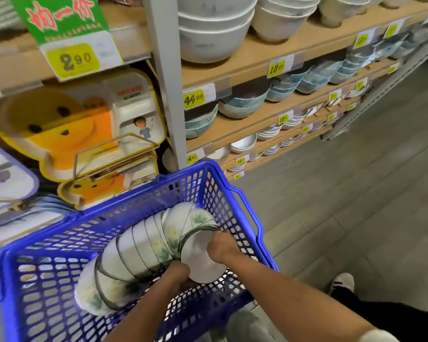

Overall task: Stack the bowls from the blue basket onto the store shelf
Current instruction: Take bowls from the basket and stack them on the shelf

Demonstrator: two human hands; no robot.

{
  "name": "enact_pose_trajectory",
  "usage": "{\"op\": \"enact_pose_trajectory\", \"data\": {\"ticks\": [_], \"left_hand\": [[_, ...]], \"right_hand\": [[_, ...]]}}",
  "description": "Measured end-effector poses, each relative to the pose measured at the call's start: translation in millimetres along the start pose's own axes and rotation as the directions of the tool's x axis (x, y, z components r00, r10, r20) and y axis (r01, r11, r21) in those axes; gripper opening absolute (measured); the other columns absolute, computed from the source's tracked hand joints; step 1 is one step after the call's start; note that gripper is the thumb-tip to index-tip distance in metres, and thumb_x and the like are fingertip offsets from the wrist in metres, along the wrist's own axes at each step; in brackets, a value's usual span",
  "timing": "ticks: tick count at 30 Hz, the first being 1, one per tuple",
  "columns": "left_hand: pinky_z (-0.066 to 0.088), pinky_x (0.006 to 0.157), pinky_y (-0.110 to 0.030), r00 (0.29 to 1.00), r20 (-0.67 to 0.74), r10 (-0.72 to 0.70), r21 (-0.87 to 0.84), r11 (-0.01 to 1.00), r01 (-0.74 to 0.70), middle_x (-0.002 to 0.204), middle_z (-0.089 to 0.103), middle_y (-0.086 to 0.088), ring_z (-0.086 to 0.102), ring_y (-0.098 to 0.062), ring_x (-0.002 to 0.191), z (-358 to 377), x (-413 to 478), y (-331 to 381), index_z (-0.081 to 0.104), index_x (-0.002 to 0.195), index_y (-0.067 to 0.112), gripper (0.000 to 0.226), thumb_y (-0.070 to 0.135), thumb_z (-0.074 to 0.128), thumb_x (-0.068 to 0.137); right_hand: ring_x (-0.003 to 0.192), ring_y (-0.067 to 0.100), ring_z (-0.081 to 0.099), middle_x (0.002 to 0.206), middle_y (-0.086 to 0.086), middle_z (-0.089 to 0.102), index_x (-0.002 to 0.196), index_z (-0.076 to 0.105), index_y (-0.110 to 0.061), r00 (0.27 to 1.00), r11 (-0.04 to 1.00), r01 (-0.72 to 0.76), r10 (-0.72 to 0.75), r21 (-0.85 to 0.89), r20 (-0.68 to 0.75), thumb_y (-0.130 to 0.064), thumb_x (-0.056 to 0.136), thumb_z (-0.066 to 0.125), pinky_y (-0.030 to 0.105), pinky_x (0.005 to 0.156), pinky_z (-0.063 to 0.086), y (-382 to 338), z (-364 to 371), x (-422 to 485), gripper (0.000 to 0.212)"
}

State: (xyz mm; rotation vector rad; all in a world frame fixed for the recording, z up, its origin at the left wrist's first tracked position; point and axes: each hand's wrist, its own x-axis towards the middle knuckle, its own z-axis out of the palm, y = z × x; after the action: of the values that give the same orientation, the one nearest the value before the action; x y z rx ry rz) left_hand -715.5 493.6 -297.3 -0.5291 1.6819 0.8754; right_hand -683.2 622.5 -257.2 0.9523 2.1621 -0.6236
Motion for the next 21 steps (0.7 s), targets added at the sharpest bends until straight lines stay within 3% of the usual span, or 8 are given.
{"op": "enact_pose_trajectory", "data": {"ticks": [3, 7, 11, 13, 16, 19, 21], "left_hand": [[0.054, 0.042, -0.033, 1.0, -0.021, 0.014, 0.042, 0.999, -0.014, 0.083, 0.062, -0.02, 0.063, -0.031, 0.067, -9.2, -7.8, -0.9, 0.057, 0.096, -0.009, 0.019, -0.016, 0.04, 0.088], [0.059, 0.071, -0.039, 0.994, -0.078, 0.075, 0.148, 0.987, -0.062, 0.096, 0.066, -0.024, 0.066, -0.034, 0.085, -18.9, -22.1, -2.6, 0.058, 0.111, -0.014, 0.028, -0.009, 0.048, 0.086], [0.06, 0.057, -0.038, 0.998, -0.037, 0.054, 0.018, 0.998, -0.053, 0.093, 0.065, -0.024, 0.068, -0.034, 0.08, -26.1, -65.6, 9.6, 0.052, 0.109, -0.007, 0.021, -0.01, 0.042, 0.091], [0.061, 0.057, -0.039, 0.996, -0.027, 0.088, -0.031, 0.996, -0.089, 0.09, 0.068, -0.026, 0.07, -0.036, 0.08, -29.5, -89.9, 19.6, 0.055, 0.108, -0.007, 0.021, -0.011, 0.042, 0.091], [0.06, 0.052, -0.033, 0.98, -0.093, 0.175, 0.012, 0.985, -0.175, 0.069, 0.069, -0.02, 0.071, -0.029, 0.067, -38.9, -129.8, 37.1, 0.056, 0.093, -0.009, 0.013, -0.011, 0.044, 0.091], [0.061, 0.064, -0.043, 0.97, -0.105, 0.22, -0.018, 0.975, -0.223, 0.091, 0.066, -0.034, 0.069, -0.044, 0.088, -50.9, -167.4, 50.9, 0.049, 0.105, -0.012, 0.016, -0.012, 0.039, 0.092], [0.061, 0.062, -0.042, 0.963, -0.096, 0.253, -0.048, 0.965, -0.258, 0.096, 0.064, -0.039, 0.069, -0.046, 0.086, -59.4, -191.1, 60.3, 0.046, 0.116, -0.017, 0.027, -0.013, 0.036, 0.092]], "right_hand": [[0.129, 0.032, 0.046, 0.136, 0.022, 0.051, 0.13, 0.049, 0.003, 0.999, 0.998, 0.045, -0.044, 0.043, -0.021, -0.01, 0.094, 0.04, 0.032, 0.106, 0.037, -0.4, -11.9, -7.5, 0.04], [0.126, 0.033, 0.05, 0.137, 0.021, 0.051, 0.131, 0.05, 0.001, 0.993, 0.988, 0.114, -0.114, 0.1, -0.001, -0.011, 0.094, 0.042, 0.035, 0.103, 0.043, 3.8, -29.4, -19.9, 0.04], [0.127, 0.033, 0.048, 0.139, 0.02, 0.049, 0.134, 0.048, -0.001, 0.971, 0.959, 0.238, -0.239, 0.154, -0.012, -0.011, 0.094, 0.042, 0.034, 0.104, 0.041, 11.4, -49.8, -32.2, 0.042], [0.122, 0.031, 0.052, 0.132, 0.018, 0.055, 0.13, 0.054, -0.003, 0.949, 0.924, 0.312, -0.314, 0.222, -0.024, -0.007, 0.093, 0.042, 0.03, 0.098, 0.042, 15.2, -64.1, -41.4, 0.039], [0.115, 0.028, 0.056, 0.123, 0.014, 0.062, 0.119, 0.062, -0.004, 0.918, 0.857, 0.392, -0.387, 0.334, -0.085, -0.003, 0.093, 0.043, 0.023, 0.083, 0.04, 14.6, -85.0, -55.5, 0.032], [0.113, 0.023, 0.057, 0.123, 0.009, 0.063, 0.121, 0.063, -0.01, 0.89, 0.743, 0.447, -0.427, 0.498, -0.163, -0.01, 0.096, 0.046, 0.024, 0.087, 0.043, 8.1, -106.1, -72.4, 0.03], [0.11, 0.02, 0.06, 0.122, 0.007, 0.064, 0.124, 0.062, -0.013, 0.86, 0.635, 0.487, -0.468, 0.6, -0.203, -0.012, 0.098, 0.046, 0.021, 0.083, 0.047, 2.5, -123.2, -84.1, 0.031]]}}
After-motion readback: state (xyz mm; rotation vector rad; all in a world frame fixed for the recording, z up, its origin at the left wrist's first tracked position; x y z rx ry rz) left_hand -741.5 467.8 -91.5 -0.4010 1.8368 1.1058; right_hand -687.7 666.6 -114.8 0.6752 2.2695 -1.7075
